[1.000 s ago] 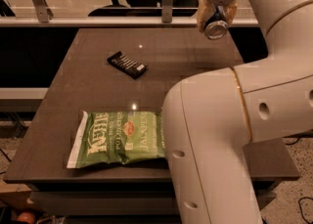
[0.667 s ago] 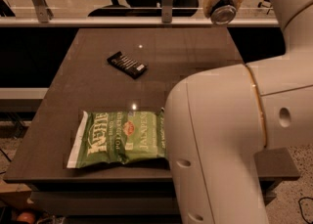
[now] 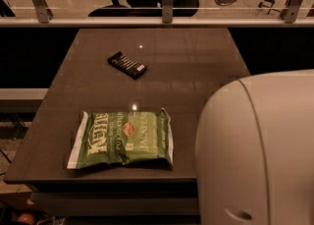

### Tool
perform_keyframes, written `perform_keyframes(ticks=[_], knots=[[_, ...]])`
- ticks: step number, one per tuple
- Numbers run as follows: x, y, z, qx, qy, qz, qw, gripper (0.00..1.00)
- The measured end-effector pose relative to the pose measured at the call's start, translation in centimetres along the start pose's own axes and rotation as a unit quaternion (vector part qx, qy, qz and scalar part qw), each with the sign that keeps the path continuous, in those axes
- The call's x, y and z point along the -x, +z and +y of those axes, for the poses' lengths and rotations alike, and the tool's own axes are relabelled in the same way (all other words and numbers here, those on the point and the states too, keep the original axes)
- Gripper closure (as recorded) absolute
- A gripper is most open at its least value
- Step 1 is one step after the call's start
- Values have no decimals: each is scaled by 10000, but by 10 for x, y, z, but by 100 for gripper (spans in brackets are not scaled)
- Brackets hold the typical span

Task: Place pepsi can upright

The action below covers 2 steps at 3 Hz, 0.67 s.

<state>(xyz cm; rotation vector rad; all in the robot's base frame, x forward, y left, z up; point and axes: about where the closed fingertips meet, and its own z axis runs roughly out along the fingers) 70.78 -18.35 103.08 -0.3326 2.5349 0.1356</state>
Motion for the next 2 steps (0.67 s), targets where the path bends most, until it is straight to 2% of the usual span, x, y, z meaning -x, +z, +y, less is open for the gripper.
perform_keyframes(ticks=[1, 2], knots=[[3, -14, 13, 628, -393, -619, 9953, 100], [1, -26, 30, 1248, -797, -1239, 9812, 100]])
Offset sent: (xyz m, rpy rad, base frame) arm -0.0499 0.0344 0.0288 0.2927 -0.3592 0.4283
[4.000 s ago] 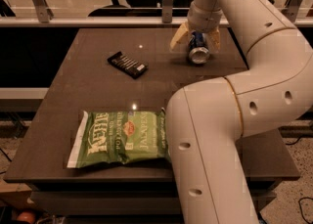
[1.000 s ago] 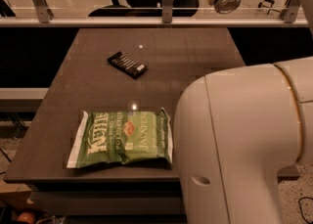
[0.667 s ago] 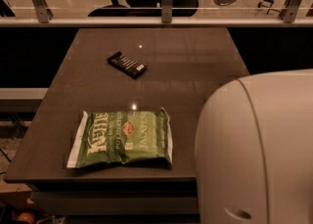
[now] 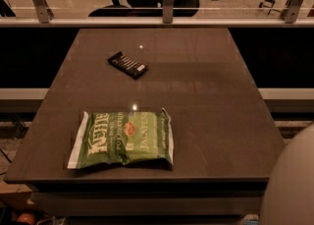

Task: Place pepsi can upright

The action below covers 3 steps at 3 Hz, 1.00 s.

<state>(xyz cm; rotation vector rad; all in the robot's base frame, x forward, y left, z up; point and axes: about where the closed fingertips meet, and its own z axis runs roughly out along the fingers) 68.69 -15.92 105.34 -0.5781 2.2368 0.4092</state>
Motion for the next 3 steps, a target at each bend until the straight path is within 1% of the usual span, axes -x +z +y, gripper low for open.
perform_keyframes(ticks=[1, 2, 3], knots=[[0, -1, 11, 499, -252, -506, 9972, 100], [-4, 5, 15, 808, -333, -791, 9930, 100], [-9, 15, 14, 944, -453, -1045, 9890, 100]])
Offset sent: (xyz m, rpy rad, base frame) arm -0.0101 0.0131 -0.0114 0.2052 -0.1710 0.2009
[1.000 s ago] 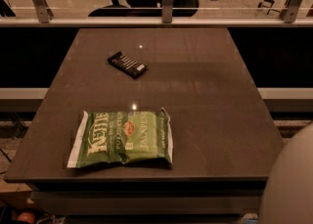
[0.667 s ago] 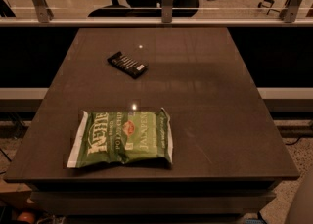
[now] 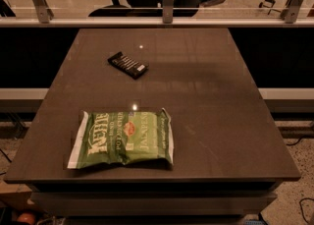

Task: Place pepsi can upright

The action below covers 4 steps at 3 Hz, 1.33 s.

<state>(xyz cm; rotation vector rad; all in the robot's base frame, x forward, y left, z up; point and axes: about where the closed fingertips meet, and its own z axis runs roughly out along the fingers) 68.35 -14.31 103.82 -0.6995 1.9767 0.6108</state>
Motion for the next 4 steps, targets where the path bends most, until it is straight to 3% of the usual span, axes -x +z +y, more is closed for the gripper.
perform_keyframes(ticks=[1, 2, 4], knots=[[-8, 8, -5, -87, -290, -246, 9992, 100], [-10, 16, -12, -413, -486, -97, 9979, 100], [-11, 19, -11, -551, -514, -59, 9971, 100]])
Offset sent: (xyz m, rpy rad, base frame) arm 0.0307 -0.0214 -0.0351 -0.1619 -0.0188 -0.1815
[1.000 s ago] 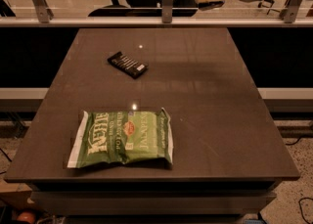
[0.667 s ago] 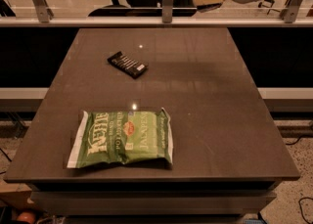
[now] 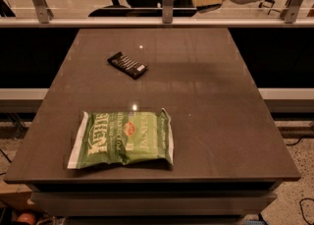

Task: Place pepsi can upright

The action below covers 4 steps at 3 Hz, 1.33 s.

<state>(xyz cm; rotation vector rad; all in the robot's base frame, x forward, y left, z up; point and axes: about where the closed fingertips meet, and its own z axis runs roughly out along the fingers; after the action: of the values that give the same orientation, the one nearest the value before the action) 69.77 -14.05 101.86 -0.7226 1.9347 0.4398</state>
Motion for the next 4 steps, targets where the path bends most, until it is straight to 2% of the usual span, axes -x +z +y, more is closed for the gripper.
perform_keyframes(ticks=[1, 3, 4], knots=[[0, 8, -4, 12, -154, -289, 9995, 100], [-3, 22, -15, 112, -518, -866, 9948, 100], [-11, 30, -26, 104, -626, -983, 9931, 100]])
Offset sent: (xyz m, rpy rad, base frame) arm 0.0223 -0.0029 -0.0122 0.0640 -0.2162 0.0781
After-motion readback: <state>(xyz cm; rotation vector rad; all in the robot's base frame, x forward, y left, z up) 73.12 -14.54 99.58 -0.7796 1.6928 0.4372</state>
